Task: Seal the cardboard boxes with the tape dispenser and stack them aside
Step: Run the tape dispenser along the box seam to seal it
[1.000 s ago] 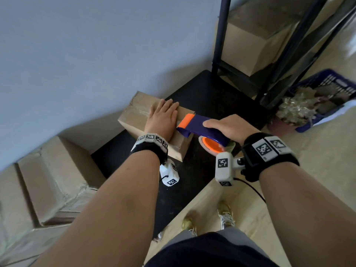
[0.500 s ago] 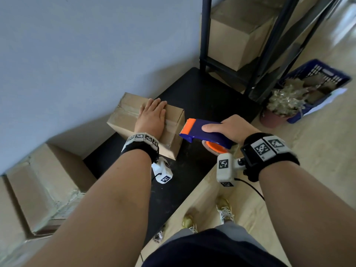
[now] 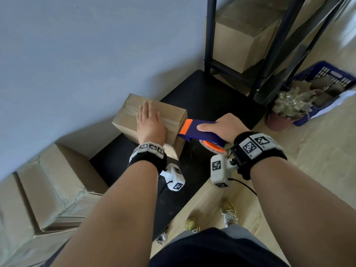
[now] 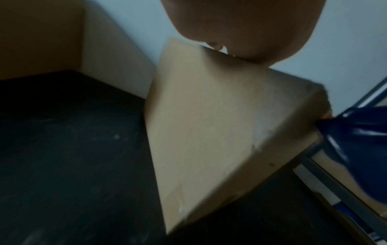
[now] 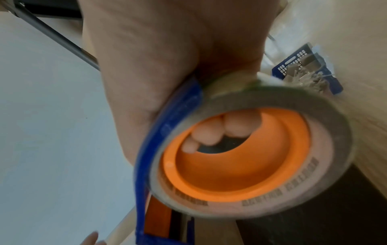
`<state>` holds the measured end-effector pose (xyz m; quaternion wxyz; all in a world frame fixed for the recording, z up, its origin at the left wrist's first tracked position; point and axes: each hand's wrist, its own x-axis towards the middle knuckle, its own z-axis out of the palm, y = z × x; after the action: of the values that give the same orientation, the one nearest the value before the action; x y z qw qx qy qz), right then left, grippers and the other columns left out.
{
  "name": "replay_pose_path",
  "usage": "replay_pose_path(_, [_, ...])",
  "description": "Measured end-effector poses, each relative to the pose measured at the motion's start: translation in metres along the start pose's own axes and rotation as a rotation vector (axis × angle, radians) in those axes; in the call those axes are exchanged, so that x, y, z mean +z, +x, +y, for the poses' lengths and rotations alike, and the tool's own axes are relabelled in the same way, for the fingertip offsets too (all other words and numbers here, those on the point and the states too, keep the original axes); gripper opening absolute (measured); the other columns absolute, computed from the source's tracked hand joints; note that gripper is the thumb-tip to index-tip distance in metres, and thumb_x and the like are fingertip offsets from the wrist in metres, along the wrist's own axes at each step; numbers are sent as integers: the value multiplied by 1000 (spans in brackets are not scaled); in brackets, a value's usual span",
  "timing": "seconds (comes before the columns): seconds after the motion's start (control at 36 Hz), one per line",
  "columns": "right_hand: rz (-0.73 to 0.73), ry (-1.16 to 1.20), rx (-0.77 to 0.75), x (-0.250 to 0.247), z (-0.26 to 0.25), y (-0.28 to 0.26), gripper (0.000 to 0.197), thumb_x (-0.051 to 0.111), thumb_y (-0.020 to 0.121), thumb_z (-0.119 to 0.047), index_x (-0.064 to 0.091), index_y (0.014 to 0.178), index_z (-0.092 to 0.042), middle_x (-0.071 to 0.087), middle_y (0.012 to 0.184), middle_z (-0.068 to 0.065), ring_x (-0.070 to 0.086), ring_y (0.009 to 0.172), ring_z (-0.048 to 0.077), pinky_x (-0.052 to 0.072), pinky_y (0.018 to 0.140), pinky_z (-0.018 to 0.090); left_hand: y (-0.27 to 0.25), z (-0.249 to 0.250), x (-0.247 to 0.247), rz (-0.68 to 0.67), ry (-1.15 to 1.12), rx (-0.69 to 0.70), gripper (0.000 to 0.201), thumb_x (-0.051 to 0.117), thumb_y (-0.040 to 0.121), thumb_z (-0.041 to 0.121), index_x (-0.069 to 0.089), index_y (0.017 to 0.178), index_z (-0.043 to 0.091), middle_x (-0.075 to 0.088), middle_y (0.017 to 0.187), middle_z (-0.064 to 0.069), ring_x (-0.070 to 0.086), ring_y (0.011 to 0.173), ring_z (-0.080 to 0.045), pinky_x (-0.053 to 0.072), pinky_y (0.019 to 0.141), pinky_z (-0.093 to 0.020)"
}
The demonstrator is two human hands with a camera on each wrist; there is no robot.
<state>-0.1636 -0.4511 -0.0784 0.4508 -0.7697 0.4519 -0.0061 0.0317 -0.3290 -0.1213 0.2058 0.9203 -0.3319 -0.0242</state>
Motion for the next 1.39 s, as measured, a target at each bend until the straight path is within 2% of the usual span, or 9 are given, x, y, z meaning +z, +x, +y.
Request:
replay_pose_path(0.08, [45,-9,-2,5,-5,3,56,72,71,-61,59,61,-8,62,64,8,62,65,25,46,65,36,-15,-6,1,-4,11,-90,52,20,104,30,16,153,11,11,161,-4,2,148,-17,-3,121,-32])
replay_pose_path(0.14, [58,-27,-8,8,-8,4,56,72,71,-62,56,58,-10,59,61,9,61,63,27,46,64,37,-19,-8,3,-64,63,-66,53,17,104,33,18,153,12,12,161,-3,3,148,-16,-5,120,-33])
replay_pose_path(0.36, [40,-39,13,12,-8,7,64,70,74,-62,68,80,1,70,79,16,67,75,29,52,77,39,-24,-12,-3,-169,270,54,55,11,104,38,13,154,17,6,161,2,-1,148,-14,-7,118,-36])
replay_pose_path(0.53, [35,-39,36,13,-7,10,58,69,75,-62,68,79,-4,69,77,11,66,74,25,52,80,38,-21,-11,-6,-191,264,72,56,12,104,38,10,154,13,4,162,-2,-2,148,-16,-4,120,-37])
replay_pose_path(0.61, [27,-39,50,12,-6,13,60,70,74,-62,67,80,-2,68,77,11,66,73,26,51,75,37,-32,-8,-3,-141,156,169,52,20,104,37,21,152,16,13,161,-1,5,148,-15,0,121,-32])
replay_pose_path(0.69, [11,-43,68,14,-2,15,59,70,73,-64,62,76,-6,66,74,9,64,69,23,44,62,29,-44,-5,4,-121,201,265,51,17,104,36,26,151,18,18,160,-2,8,148,-15,-4,120,-32])
replay_pose_path(0.92, [26,-24,94,19,1,15,63,69,71,-66,65,83,-4,67,77,9,65,72,22,43,61,28,-35,1,2,-139,143,221,49,23,104,36,33,148,16,21,159,-3,11,148,-15,4,121,-34])
replay_pose_path(1.14, [-10,34,74,15,9,4,53,70,75,-59,56,61,-9,60,62,5,60,62,21,44,63,29,-47,0,4,-188,307,283,56,13,104,40,10,153,13,3,161,-4,-4,148,-17,-8,120,-37])
replay_pose_path(1.39, [-37,75,37,2,10,-4,50,70,78,-55,59,68,-7,59,64,9,58,61,21,44,67,31,-46,8,6,-203,381,282,54,11,105,33,9,153,9,3,161,-8,-3,149,-21,-5,120,-40])
